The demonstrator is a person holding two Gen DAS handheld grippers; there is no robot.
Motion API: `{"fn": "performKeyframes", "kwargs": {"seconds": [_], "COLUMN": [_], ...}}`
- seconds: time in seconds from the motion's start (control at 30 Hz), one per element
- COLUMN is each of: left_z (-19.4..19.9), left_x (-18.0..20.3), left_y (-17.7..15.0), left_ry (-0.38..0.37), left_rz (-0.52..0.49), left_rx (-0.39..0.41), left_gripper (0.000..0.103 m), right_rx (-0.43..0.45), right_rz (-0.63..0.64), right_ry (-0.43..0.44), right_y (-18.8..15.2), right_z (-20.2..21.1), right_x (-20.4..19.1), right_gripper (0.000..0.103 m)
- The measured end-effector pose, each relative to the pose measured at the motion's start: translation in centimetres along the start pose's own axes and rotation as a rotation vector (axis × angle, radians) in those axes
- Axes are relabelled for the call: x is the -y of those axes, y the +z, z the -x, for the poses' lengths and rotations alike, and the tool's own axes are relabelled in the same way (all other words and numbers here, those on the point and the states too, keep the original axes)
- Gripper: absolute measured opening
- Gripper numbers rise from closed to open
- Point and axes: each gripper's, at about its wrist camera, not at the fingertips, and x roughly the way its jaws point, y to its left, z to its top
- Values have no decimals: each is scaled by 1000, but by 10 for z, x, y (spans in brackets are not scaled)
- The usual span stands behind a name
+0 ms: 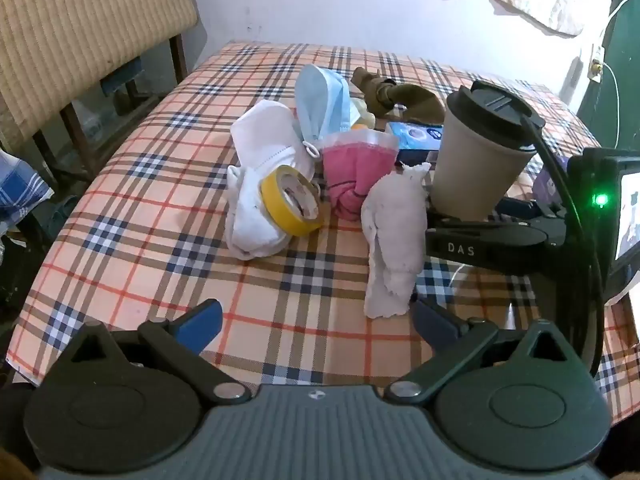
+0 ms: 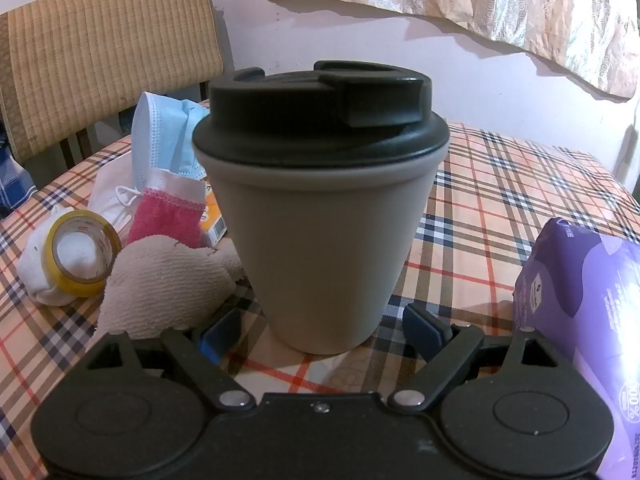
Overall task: Organize soft objects
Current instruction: 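Move both tools toward the pile of soft items on the table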
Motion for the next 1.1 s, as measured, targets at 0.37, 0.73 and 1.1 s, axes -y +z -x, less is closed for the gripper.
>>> {"fn": "performKeyframes", "kwargs": {"seconds": [0.37, 0.73, 1.1], "left_z": [-5, -2, 1], "left_x": [1, -13, -33], "left_y": [-7, -6, -1], "left_ry": [-5, 32, 59], "left_rz": [-10, 33, 97], "left_rx": [-20, -16, 12], "left_gripper": [103, 103, 103], "right_rx": [1, 1, -49], "right_rz": [0, 0, 16], "right_ry": [0, 0, 46], "right_y": [0, 0, 5], "right_z": [0, 0, 37], "right_x": [0, 0, -9], "right_gripper": [102, 102, 101]}}
